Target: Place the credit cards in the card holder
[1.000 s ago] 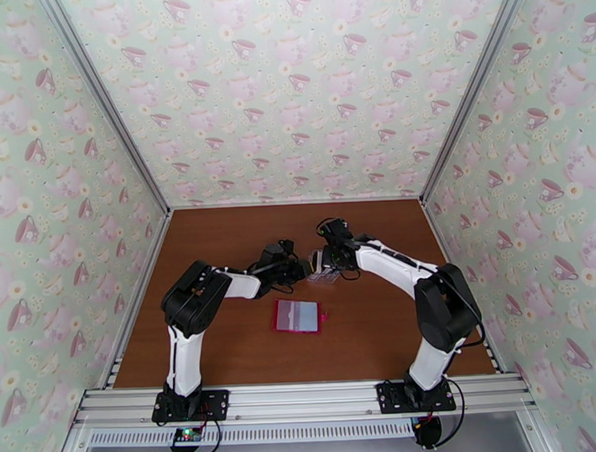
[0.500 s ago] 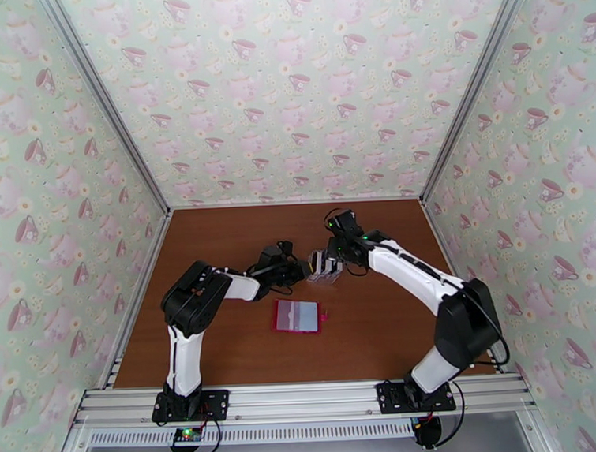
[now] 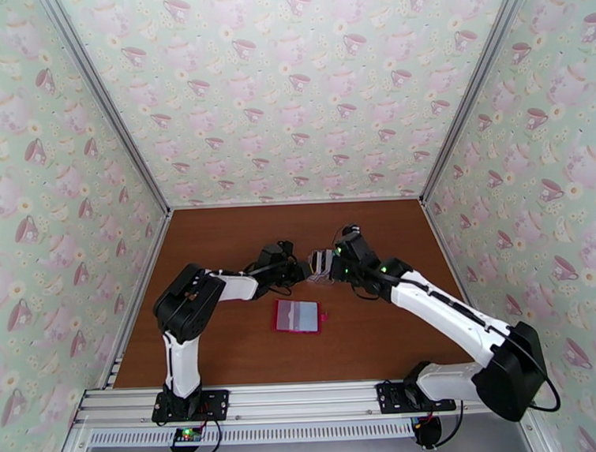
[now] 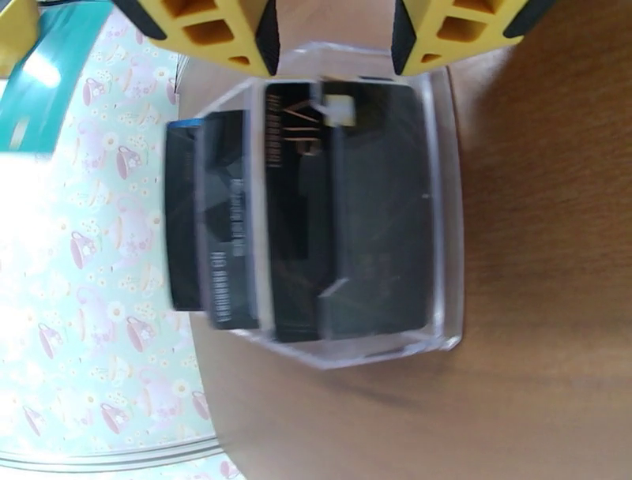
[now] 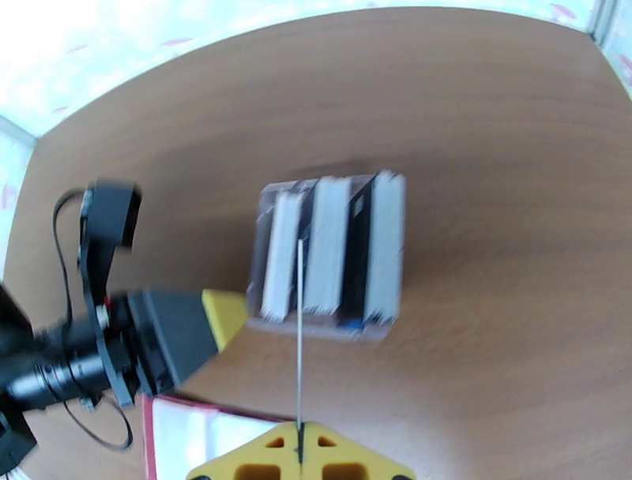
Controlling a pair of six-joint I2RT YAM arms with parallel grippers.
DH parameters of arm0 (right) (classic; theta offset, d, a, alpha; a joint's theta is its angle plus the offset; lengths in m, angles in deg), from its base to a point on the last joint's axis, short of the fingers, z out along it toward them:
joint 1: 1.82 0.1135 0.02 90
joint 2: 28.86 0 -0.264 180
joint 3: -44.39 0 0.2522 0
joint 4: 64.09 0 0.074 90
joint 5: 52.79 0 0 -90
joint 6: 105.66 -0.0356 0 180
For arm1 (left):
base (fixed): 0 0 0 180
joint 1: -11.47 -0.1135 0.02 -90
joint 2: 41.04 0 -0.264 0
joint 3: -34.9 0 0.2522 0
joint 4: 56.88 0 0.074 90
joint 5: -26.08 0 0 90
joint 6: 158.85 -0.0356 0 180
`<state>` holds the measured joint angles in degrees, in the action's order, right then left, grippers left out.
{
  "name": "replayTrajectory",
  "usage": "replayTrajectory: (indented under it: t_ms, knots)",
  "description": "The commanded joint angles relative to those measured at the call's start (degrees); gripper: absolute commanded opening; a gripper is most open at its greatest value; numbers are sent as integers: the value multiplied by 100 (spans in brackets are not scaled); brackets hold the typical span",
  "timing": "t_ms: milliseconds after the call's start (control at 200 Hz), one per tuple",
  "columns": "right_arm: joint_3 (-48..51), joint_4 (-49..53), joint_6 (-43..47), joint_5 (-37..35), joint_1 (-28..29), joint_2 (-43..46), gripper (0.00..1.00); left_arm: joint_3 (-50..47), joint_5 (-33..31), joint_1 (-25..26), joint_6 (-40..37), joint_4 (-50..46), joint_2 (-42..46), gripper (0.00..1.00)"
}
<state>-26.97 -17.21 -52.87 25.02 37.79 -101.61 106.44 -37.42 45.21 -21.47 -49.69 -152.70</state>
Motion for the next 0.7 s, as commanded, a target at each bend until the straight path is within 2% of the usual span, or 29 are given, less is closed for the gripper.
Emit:
replayTrajectory:
  t_ms: [0,140,356,696]
  knots:
    - [355,-401,-357,163,252,288,0,-17,-254,15,-352,-330,546,43]
    - [835,-1042,-621,535,583,529,0,-380,-627,29,-758,-1073,1080,43]
    - [1599,-2246,-997,1039,896,579,0,-958,-1007,45,-1100,-1783,1914,37]
    - [2660,-4310,-1468,1583,1171,328,0,-1548,-1166,97,-1526,-2811,2918,39]
